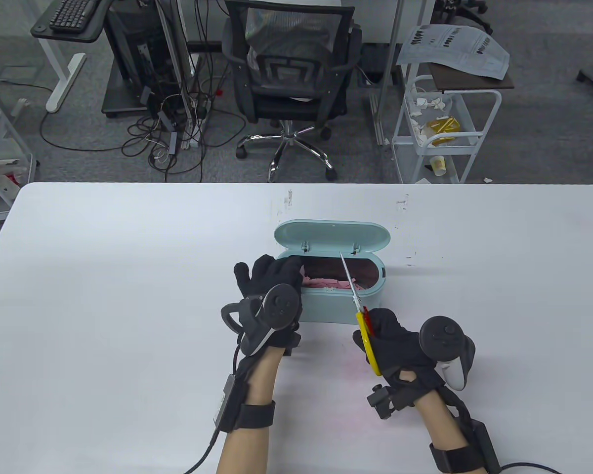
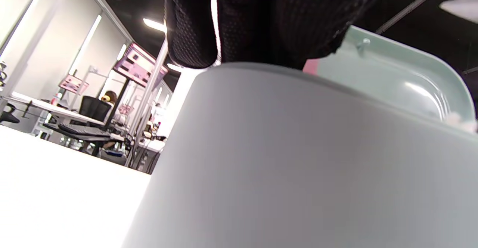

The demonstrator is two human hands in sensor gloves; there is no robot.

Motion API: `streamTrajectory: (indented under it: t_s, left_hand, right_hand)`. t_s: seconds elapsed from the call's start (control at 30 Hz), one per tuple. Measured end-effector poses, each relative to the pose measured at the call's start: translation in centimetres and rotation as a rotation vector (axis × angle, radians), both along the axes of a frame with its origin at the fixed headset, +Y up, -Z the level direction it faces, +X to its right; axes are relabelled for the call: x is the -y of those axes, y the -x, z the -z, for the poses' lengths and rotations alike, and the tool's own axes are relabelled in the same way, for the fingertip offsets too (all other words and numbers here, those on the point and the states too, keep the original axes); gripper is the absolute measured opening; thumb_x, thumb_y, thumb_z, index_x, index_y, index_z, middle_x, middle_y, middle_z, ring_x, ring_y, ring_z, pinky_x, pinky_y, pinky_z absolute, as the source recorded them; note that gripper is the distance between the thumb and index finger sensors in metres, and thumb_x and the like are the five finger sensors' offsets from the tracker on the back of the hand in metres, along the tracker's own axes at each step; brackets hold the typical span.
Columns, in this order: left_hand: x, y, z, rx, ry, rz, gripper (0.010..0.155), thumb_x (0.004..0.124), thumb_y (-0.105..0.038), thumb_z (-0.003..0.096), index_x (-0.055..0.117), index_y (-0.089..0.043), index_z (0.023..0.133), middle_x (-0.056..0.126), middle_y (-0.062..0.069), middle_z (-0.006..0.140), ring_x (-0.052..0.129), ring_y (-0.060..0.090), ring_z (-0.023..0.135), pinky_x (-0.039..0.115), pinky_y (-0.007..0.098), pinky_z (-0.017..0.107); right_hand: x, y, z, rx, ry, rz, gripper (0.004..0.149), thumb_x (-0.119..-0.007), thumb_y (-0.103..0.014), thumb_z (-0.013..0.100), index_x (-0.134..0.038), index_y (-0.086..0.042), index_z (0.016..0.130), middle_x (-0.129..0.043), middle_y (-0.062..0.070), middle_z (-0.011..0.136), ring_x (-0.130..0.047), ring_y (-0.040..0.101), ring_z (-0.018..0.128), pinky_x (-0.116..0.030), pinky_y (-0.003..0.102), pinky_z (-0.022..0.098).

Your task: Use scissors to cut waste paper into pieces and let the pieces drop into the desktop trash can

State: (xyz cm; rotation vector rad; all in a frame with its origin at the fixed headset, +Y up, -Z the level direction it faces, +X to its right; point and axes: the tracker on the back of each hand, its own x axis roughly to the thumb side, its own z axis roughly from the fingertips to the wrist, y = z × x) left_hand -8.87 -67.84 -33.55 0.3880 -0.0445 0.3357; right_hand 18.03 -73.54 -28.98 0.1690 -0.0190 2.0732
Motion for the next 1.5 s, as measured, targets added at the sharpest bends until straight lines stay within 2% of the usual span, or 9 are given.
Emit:
streamTrajectory:
  t_s: [0.17, 0.37, 0.47, 0.73, 0.87, 1.07, 1.23, 1.33, 1.5]
  left_hand:
    - [0.0, 0.0, -0.2, 0.032, 0.051, 0.035, 0.050, 0.075, -0.041, 0.0514, 0.081, -0.028, 0.099, 0.086, 0.004, 0.106, 0.072, 0.038, 0.105, 0.040, 0.071, 0.075]
    - [-0.3, 0.1, -2.3, -0.024, 0.017, 0.389, 0.058, 0.070, -0.053, 0.0515, 0.074, -0.031, 0.105, 0.075, 0.002, 0.115, 0.069, 0.035, 0.108, 0.047, 0.065, 0.078]
    - [0.4, 1.2, -3.3, -0.061, 0.022, 0.466, 0.061, 0.070, -0.055, 0.0507, 0.074, -0.029, 0.105, 0.076, 0.002, 0.114, 0.071, 0.034, 0.108, 0.050, 0.063, 0.078]
    - [2.4, 3.8, -4.8, -0.016, 0.150, 0.274, 0.068, 0.068, -0.061, 0.0492, 0.067, -0.028, 0.109, 0.072, 0.005, 0.116, 0.070, 0.036, 0.108, 0.050, 0.064, 0.077]
    - [2.4, 5.0, -6.9, 0.049, 0.156, 0.193, 0.072, 0.067, -0.064, 0.0483, 0.063, -0.028, 0.111, 0.066, 0.006, 0.120, 0.061, 0.038, 0.112, 0.045, 0.064, 0.078]
    - [1.9, 7.2, -9.7, 0.168, 0.209, 0.149, 0.082, 0.059, -0.072, 0.0474, 0.047, -0.032, 0.117, 0.046, 0.004, 0.128, 0.039, 0.037, 0.119, 0.033, 0.065, 0.079]
    - [2.8, 9.9, -10.5, 0.106, 0.136, 0.242, 0.083, 0.056, -0.076, 0.0468, 0.045, -0.033, 0.117, 0.044, 0.004, 0.128, 0.038, 0.036, 0.119, 0.034, 0.065, 0.079]
    - [3.7, 10.8, -10.5, 0.098, 0.097, 0.212, 0.082, 0.058, -0.074, 0.0462, 0.046, -0.033, 0.116, 0.046, 0.003, 0.127, 0.038, 0.036, 0.119, 0.033, 0.066, 0.078]
    - [4.6, 12.4, -10.2, 0.078, 0.149, 0.139, 0.082, 0.058, -0.074, 0.0466, 0.045, -0.033, 0.116, 0.045, 0.004, 0.127, 0.037, 0.036, 0.119, 0.032, 0.066, 0.078]
  right_hand:
    - [-0.1, -0.2, 0.0, -0.001, -0.008, -0.012, 0.072, -0.079, -0.060, 0.035, -0.061, -0.014, 0.086, -0.090, -0.005, 0.057, -0.100, 0.013, 0.023, -0.071, 0.059, 0.055]
    - [-0.1, -0.4, 0.0, -0.001, -0.012, -0.006, 0.072, -0.079, -0.060, 0.034, -0.061, -0.014, 0.086, -0.090, -0.005, 0.057, -0.100, 0.013, 0.023, -0.071, 0.059, 0.055]
    - [-0.2, -0.3, -0.1, -0.007, -0.015, -0.013, 0.072, -0.079, -0.060, 0.035, -0.061, -0.014, 0.087, -0.090, -0.005, 0.058, -0.100, 0.013, 0.023, -0.071, 0.059, 0.055]
    - [-0.5, 0.0, -0.6, -0.011, -0.035, -0.029, 0.072, -0.079, -0.060, 0.035, -0.061, -0.014, 0.087, -0.090, -0.005, 0.058, -0.100, 0.013, 0.023, -0.071, 0.059, 0.055]
    - [-0.7, -0.3, -0.6, -0.004, -0.048, -0.040, 0.072, -0.079, -0.060, 0.035, -0.061, -0.013, 0.087, -0.090, -0.005, 0.058, -0.100, 0.013, 0.023, -0.071, 0.059, 0.055]
    - [-1.0, -0.5, -0.8, 0.007, -0.060, -0.037, 0.072, -0.080, -0.060, 0.034, -0.061, -0.013, 0.087, -0.090, -0.005, 0.058, -0.100, 0.013, 0.023, -0.071, 0.059, 0.055]
    - [-1.6, -0.7, -1.1, 0.033, -0.102, -0.103, 0.072, -0.080, -0.060, 0.034, -0.063, -0.014, 0.086, -0.091, -0.005, 0.057, -0.101, 0.013, 0.022, -0.073, 0.057, 0.055]
    - [-2.0, -0.8, -1.3, 0.043, -0.120, -0.136, 0.072, -0.081, -0.060, 0.034, -0.064, -0.014, 0.086, -0.092, -0.004, 0.057, -0.101, 0.014, 0.023, -0.075, 0.056, 0.053]
    - [-2.8, -1.3, -1.6, 0.074, -0.139, -0.202, 0.071, -0.082, -0.060, 0.033, -0.066, -0.014, 0.086, -0.093, -0.004, 0.056, -0.102, 0.014, 0.022, -0.078, 0.055, 0.050]
